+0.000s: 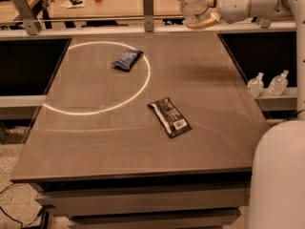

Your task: Knock water bottle over

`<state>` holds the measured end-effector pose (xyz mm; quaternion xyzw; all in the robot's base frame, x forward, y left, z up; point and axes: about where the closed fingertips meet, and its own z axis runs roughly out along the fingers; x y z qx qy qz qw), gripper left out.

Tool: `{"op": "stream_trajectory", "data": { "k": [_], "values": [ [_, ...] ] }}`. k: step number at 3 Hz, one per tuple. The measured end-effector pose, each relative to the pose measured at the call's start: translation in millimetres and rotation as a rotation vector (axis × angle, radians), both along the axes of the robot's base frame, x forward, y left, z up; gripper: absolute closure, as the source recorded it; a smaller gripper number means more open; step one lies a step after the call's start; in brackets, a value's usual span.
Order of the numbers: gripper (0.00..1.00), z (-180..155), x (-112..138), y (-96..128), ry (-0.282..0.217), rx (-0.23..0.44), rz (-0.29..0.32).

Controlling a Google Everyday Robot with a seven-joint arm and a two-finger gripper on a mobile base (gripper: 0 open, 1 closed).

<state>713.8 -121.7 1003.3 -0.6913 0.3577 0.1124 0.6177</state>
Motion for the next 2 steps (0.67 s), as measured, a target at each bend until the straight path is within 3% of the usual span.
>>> {"op": "stream_trajectory", "data": {
  "k": [1, 2],
  "values": [
    [1.00, -51, -19, -2, -0.013, -0.305, 0.103],
    [1.00, -84, -26, -16, -0.038, -0.505, 0.161]
  ]
}}
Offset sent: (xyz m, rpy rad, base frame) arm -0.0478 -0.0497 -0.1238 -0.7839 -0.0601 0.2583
